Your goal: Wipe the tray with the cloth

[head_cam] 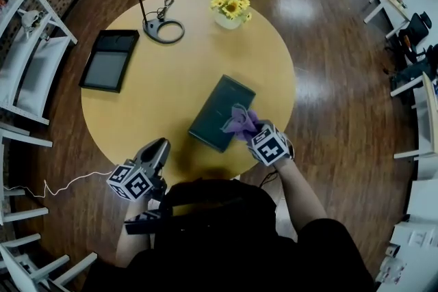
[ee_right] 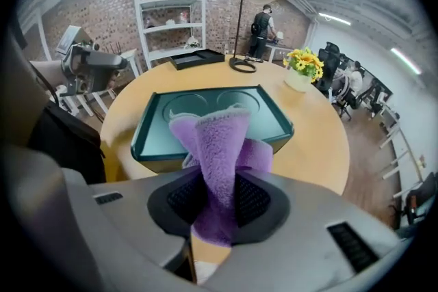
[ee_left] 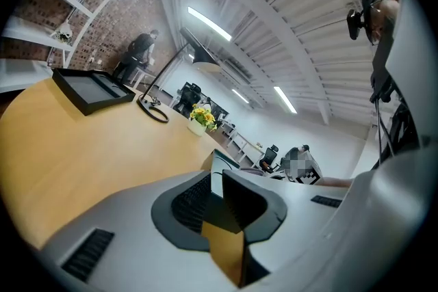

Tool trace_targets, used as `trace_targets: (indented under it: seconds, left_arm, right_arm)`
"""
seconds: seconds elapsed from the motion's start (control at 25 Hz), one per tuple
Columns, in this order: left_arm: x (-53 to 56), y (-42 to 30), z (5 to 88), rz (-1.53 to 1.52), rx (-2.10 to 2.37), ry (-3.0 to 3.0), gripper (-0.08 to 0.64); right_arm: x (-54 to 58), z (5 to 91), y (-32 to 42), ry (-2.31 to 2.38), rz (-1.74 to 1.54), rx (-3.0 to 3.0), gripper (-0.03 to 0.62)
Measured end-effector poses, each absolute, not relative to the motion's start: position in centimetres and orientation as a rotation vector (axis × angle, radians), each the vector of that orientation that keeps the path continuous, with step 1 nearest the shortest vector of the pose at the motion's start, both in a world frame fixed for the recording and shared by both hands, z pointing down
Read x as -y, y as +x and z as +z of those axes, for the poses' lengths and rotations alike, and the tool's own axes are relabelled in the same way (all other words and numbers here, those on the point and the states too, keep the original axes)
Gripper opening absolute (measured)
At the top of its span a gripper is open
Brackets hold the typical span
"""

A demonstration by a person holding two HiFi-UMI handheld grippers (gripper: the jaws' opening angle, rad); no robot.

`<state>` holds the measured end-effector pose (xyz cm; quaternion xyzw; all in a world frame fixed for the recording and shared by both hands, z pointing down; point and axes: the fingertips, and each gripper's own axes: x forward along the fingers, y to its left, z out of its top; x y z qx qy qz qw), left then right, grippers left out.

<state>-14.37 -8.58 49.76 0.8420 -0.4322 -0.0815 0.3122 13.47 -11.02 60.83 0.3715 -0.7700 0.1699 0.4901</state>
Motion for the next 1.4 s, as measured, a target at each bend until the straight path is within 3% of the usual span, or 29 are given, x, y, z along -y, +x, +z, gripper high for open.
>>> trace_targets:
  seconds: [0.12, 0.56, 0.72, 0.96, 1.4]
  left_arm:
    - [8.8, -14.8, 49.1, -0.238, 1.166, 2.217, 0.044]
    - [7.6, -17.0, 48.3, -0.313, 1.292, 2.166, 0.044]
    - [7.2, -17.7, 48.4, -0.301, 1.325, 2.158, 0.044]
    - [7.6, -17.7, 49.6, -0.281, 1.3, 2.153, 0.044]
    - [9.9, -13.5, 49.4, -0.227, 1.137, 2.236, 0.044]
  right_arm:
    - [13.5, 58.5, 13.4, 0.932, 0.365, 1.885, 0.092]
    - [20.3, 55.6, 1.2, 0.719, 0.141, 1.969, 0.092]
    - [20.6, 57.6, 2.6, 0.683, 0.013, 1.825, 0.094]
    - [17.4, 59.5, 4.5, 0.647, 0.281, 1.925, 0.094]
    - [15.3, 60.7, 11.9, 0.841, 0.404, 1.968, 0.094]
